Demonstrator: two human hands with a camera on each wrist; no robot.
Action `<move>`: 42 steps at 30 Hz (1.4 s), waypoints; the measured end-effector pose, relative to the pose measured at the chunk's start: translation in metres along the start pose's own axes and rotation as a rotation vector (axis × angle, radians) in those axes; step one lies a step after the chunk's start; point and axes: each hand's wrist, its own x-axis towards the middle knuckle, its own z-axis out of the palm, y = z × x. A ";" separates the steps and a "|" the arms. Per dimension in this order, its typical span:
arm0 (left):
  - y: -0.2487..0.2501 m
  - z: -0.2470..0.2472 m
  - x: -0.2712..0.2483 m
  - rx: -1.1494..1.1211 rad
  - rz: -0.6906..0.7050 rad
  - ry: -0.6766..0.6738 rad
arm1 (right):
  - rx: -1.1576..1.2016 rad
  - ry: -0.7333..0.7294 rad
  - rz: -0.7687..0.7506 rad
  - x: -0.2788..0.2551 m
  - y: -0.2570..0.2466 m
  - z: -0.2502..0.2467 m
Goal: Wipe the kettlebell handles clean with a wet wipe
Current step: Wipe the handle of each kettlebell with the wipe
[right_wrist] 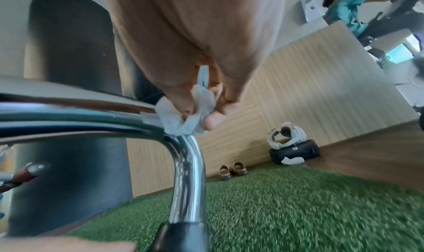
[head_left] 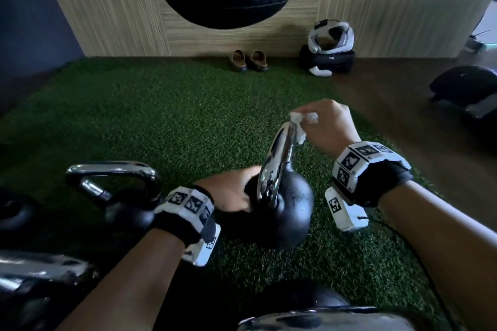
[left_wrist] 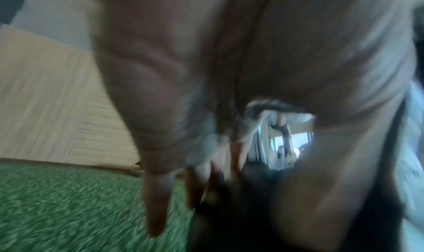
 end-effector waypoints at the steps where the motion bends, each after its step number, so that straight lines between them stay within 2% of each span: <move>1: 0.008 -0.013 -0.008 -0.038 -0.027 0.083 | -0.027 -0.049 -0.087 0.003 -0.006 -0.002; 3: 0.026 -0.028 -0.025 -0.189 -0.027 0.334 | -0.173 -0.265 -0.248 0.009 -0.017 -0.005; 5: 0.051 -0.030 -0.039 -0.218 -0.020 0.403 | -0.427 -0.437 -0.373 0.013 -0.027 -0.008; 6: 0.063 -0.025 -0.043 -0.118 -0.007 0.382 | -0.526 -0.483 -0.416 0.013 -0.032 -0.010; 7: 0.071 -0.016 -0.042 0.028 -0.003 0.378 | -0.573 -0.511 -0.441 0.014 -0.037 -0.013; 9: 0.078 -0.001 -0.035 0.226 -0.017 0.484 | -0.606 -0.535 -0.477 0.013 -0.043 -0.018; 12: 0.079 0.007 -0.029 0.214 -0.029 0.567 | -0.635 -0.523 -0.514 0.009 -0.043 -0.019; 15: 0.077 0.003 -0.030 0.158 0.005 0.520 | -0.634 -0.498 -0.490 0.006 -0.040 -0.019; 18: 0.070 -0.008 -0.030 0.170 0.049 0.416 | -0.590 -0.469 -0.443 0.003 -0.035 -0.022; 22: 0.055 -0.032 -0.025 0.280 0.126 0.332 | -0.495 -0.424 -0.329 -0.006 -0.023 -0.032; 27: 0.044 -0.062 -0.008 0.408 0.183 0.181 | -0.500 -0.443 -0.270 -0.024 -0.013 -0.045; 35: 0.042 -0.072 0.000 0.455 0.120 0.179 | -0.442 -0.384 -0.116 -0.045 -0.005 -0.046; 42: 0.031 -0.073 0.003 0.441 0.199 0.207 | -0.405 -0.365 -0.031 -0.040 -0.008 -0.045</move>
